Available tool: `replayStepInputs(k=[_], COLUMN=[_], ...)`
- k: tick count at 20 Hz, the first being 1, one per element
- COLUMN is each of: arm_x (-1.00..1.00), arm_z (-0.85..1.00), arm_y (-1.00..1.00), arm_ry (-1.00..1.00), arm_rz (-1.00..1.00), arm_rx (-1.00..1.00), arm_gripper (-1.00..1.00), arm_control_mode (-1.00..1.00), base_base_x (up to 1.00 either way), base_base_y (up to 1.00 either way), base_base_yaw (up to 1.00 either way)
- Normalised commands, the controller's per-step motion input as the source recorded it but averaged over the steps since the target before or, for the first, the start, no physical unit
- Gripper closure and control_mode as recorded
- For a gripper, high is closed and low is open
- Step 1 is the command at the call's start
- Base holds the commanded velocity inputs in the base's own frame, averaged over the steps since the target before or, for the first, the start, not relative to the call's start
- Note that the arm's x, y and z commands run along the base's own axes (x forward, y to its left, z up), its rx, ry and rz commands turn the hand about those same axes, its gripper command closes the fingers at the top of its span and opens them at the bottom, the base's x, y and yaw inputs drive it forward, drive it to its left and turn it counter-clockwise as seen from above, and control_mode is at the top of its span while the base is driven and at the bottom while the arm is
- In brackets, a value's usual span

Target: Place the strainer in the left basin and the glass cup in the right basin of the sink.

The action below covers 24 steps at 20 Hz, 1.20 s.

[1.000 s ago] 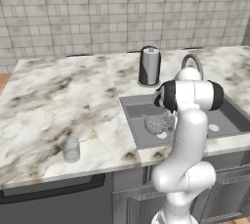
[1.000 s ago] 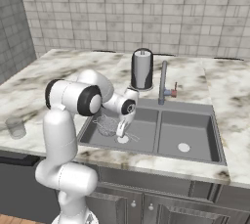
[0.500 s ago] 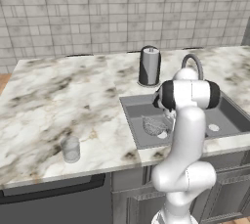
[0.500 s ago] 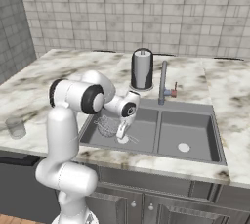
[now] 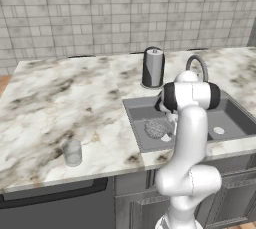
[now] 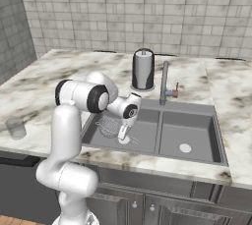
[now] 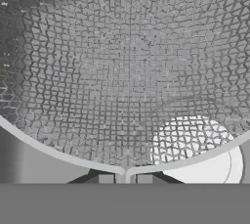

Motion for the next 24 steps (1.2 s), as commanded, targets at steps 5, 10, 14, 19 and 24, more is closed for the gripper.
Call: replayStepInputs(k=[5,10,14,19,24], arm_x=[0.27,0.26,0.28,0.24,0.07], arm_z=[-0.19,-0.21,-0.24,-0.23,-0.23], arm_y=[0.02,0.01,0.01,0.00,0.00], arm_ry=[0.00,0.00,0.00,0.00,0.00], arm_rz=[-0.01,0.00,0.00,0.00,0.00], arm_rx=[0.00,0.00,0.00,0.00,0.00], arm_gripper=[1.00,1.00,1.00,1.00,1.00], arm_control_mode=[-1.00,-1.00,-1.00,-1.00,-1.00], base_base_x=[0.00,0.00,0.00,0.00,0.00], base_base_y=[0.00,0.00,0.00,0.00,0.00], base_base_yaw=[0.00,0.00,0.00,0.00,0.00])
